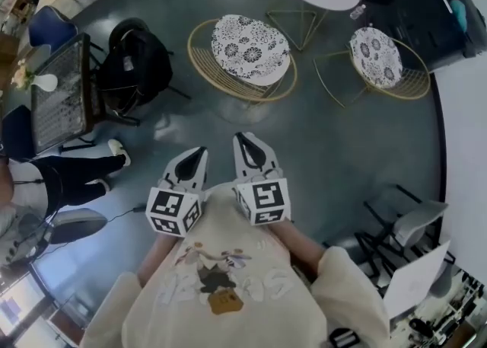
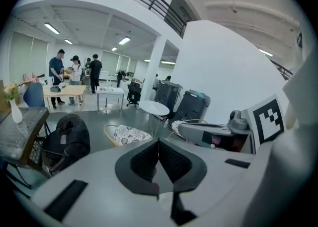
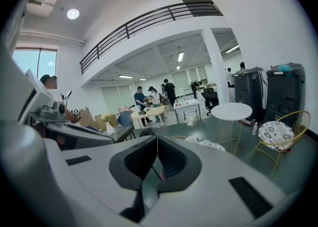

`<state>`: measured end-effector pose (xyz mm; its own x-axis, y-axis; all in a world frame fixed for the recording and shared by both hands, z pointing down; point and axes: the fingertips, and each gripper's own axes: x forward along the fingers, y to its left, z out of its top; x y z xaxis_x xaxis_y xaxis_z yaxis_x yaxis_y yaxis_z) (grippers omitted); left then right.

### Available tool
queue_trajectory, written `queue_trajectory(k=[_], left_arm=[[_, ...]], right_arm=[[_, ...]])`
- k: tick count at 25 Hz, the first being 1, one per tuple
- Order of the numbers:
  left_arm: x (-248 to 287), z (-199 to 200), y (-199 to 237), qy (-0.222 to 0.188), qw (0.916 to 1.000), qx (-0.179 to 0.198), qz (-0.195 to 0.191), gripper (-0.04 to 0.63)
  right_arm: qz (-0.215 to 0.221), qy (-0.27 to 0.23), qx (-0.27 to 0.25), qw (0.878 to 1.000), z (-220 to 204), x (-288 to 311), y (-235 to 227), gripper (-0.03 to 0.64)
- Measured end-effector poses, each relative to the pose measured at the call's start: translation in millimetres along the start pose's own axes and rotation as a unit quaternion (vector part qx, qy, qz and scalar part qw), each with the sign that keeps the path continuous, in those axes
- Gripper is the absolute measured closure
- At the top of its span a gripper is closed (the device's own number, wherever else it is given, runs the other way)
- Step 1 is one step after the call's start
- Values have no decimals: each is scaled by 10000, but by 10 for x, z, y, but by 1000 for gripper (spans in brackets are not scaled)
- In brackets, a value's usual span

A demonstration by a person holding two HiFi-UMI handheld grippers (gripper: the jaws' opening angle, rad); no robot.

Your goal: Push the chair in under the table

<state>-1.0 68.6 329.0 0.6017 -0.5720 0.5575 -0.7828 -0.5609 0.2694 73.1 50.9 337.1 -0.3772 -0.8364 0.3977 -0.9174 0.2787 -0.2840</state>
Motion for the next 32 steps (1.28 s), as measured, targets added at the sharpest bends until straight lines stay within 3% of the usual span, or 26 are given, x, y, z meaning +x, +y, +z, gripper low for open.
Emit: queue_trajectory(k=[6, 13, 17, 22, 32], left_arm=[[679, 492, 232, -39, 9998, -30, 202, 586], [1001, 570, 479, 319, 9987, -256, 314, 586], [1173, 523, 729, 483, 9969, -586, 215, 586], [1337, 397, 943, 544, 9899, -1301, 154, 584], [1582, 128, 1172, 651, 9816, -1755, 375, 584]], right_arm=[[31, 48, 27, 10000, 291, 574, -616, 607], [340, 422, 4, 9985, 354, 955, -763, 607], [469, 672, -255, 9963, 243, 1170, -731, 607], [656, 1035, -548, 9909, 7, 1234, -697, 606], [955, 1397, -900, 9815, -376, 1379, -725, 604]])
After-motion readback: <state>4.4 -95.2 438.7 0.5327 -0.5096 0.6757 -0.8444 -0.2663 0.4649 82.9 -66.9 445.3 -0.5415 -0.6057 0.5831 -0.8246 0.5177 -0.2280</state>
